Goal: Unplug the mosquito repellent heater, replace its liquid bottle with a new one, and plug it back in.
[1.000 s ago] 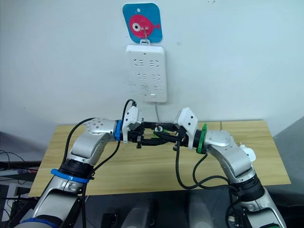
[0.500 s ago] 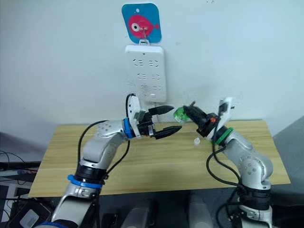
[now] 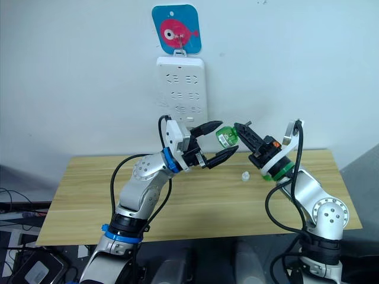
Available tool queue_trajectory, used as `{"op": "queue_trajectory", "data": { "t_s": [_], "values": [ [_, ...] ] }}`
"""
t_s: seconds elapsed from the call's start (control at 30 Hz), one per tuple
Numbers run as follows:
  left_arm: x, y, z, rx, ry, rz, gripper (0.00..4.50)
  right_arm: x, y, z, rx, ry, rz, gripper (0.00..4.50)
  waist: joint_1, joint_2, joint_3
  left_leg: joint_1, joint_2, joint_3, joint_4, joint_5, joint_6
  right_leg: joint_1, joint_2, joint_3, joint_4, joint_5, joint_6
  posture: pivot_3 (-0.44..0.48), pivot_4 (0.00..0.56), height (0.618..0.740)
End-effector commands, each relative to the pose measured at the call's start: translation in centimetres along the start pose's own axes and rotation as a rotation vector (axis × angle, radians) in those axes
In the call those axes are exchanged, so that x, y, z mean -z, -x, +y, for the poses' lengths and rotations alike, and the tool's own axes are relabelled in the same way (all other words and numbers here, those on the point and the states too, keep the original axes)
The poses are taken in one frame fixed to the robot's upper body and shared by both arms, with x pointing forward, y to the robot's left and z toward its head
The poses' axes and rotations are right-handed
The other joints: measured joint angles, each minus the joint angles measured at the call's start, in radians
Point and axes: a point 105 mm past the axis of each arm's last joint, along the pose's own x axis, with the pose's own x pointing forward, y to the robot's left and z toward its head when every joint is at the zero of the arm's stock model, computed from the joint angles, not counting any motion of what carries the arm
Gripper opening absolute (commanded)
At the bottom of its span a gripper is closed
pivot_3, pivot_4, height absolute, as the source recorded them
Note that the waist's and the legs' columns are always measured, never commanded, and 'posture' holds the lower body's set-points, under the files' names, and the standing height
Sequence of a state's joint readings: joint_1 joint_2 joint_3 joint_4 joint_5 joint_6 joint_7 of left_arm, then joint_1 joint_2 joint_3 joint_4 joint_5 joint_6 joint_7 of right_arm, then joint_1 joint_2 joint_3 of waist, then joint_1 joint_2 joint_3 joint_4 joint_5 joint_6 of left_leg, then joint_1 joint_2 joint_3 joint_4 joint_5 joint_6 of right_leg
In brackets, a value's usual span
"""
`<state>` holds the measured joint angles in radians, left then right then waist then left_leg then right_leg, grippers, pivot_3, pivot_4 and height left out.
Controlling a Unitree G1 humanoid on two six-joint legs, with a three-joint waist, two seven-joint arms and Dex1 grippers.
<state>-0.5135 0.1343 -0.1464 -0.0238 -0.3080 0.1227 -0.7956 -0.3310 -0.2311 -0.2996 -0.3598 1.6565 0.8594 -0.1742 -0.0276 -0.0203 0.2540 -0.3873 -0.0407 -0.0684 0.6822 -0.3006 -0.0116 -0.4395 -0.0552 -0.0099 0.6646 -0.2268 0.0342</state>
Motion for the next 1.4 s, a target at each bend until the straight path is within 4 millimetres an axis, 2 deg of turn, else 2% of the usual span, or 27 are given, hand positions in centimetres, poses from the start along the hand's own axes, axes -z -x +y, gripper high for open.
{"op": "queue_trajectory", "data": {
  "t_s": [0.03, 0.23, 0.33, 0.47, 0.5, 1.0, 1.1, 1.17, 1.27, 1.33, 1.4],
  "values": [
    [-1.8, -0.4, -0.2, 0.012, -0.039, -0.060, 4.50, -0.3, 0.2, 1.2, -0.047, -0.003, -0.013, 0.80, 0.000, 0.000, 0.000, 0.000, 0.000, 0.000, 0.000, -0.001, 0.001, 0.000, 0.000, 0.000, 0.000, 0.000, 0.000, -0.008, 0.215, 0.740],
    [-1.5, -0.4, -0.3, 0.014, -0.018, -0.055, 4.50, 0.0, 0.0, 1.7, -0.067, -0.023, -0.001, 0.80, 0.000, 0.000, 0.000, 0.000, 0.000, 0.000, 0.000, -0.001, 0.002, 0.000, 0.000, 0.000, 0.000, 0.000, 0.000, -0.014, 0.221, 0.740],
    [-1.5, -0.4, -0.3, 0.012, -0.014, -0.057, 3.88, 0.2, 0.1, 1.9, -0.069, -0.031, 0.004, 0.80, 0.000, 0.000, 0.000, 0.000, 0.000, 0.000, 0.000, -0.001, 0.003, 0.000, 0.000, 0.000, 0.000, 0.000, 0.000, -0.016, 0.224, 0.740],
    [-1.6, -0.5, -0.3, 0.012, -0.009, -0.065, 2.53, 0.4, 0.2, 1.9, -0.065, -0.038, 0.005, 0.80, 0.000, 0.000, 0.000, 0.000, 0.000, 0.000, 0.000, -0.001, 0.003, 0.000, 0.000, 0.000, 0.000, 0.000, 0.000, -0.019, 0.224, 0.740],
    [-1.6, -0.5, -0.3, 0.012, -0.008, -0.064, 2.34, 0.3, 0.2, 1.8, -0.063, -0.040, 0.002, 0.80, 0.000, 0.000, 0.000, 0.000, 0.000, 0.000, 0.000, -0.001, 0.003, 0.000, 0.000, 0.000, 0.000, 0.000, 0.000, -0.020, 0.224, 0.740],
    [-1.5, -0.8, -0.1, 0.005, -0.025, -0.055, 2.32, 0.5, 0.1, 1.6, -0.048, -0.012, 0.013, 0.80, 0.000, 0.000, 0.000, 0.000, 0.000, -0.001, 0.000, -0.002, 0.003, 0.000, 0.000, 0.000, 0.000, 0.000, 0.000, -0.025, 0.224, 0.740],
    [-1.5, -0.7, 0.1, 0.001, -0.015, -0.053, 2.32, 0.7, 0.5, 1.4, -0.035, 0.028, 0.056, 1.85, 0.000, 0.000, 0.000, 0.000, 0.000, 0.000, 0.000, -0.002, 0.003, 0.000, 0.000, 0.000, 0.000, 0.000, 0.000, -0.031, 0.224, 0.740],
    [-1.4, -0.6, 0.2, 0.005, 0.011, -0.046, 2.32, 1.0, 1.5, 1.3, -0.022, 0.082, 0.132, 2.55, 0.001, 0.000, 0.000, 0.000, 0.000, -0.001, 0.000, -0.002, 0.003, 0.000, 0.000, 0.000, -0.001, 0.000, 0.000, -0.039, 0.226, 0.740],
    [-1.2, -0.3, 0.4, 0.025, 0.046, -0.031, 2.32, 1.3, 4.4, 0.3, 0.041, 0.189, 0.307, 3.67, 0.004, 0.000, 0.000, -0.001, 0.000, -0.001, 0.001, -0.002, 0.003, 0.001, 0.000, -0.001, -0.002, 0.000, 0.000, -0.051, 0.234, 0.740],
    [-0.9, 0.0, 0.4, 0.044, 0.061, -0.013, 2.32, 0.7, 6.7, -1.2, 0.154, 0.295, 0.433, 4.39, 0.003, 0.000, 0.000, -0.003, -0.001, -0.002, 0.003, -0.002, 0.004, 0.001, 0.000, -0.001, -0.002, 0.000, 0.000, -0.057, 0.238, 0.740],
    [-0.5, 0.4, 0.4, 0.051, 0.072, -0.001, 2.32, -0.6, 8.8, -3.5, 0.320, 0.396, 0.521, 4.45, 0.001, -0.001, 0.000, -0.004, -0.001, -0.001, 0.005, -0.004, 0.007, 0.001, 0.001, -0.001, -0.002, 0.000, 0.000, -0.065, 0.251, 0.740]
  ]
}}
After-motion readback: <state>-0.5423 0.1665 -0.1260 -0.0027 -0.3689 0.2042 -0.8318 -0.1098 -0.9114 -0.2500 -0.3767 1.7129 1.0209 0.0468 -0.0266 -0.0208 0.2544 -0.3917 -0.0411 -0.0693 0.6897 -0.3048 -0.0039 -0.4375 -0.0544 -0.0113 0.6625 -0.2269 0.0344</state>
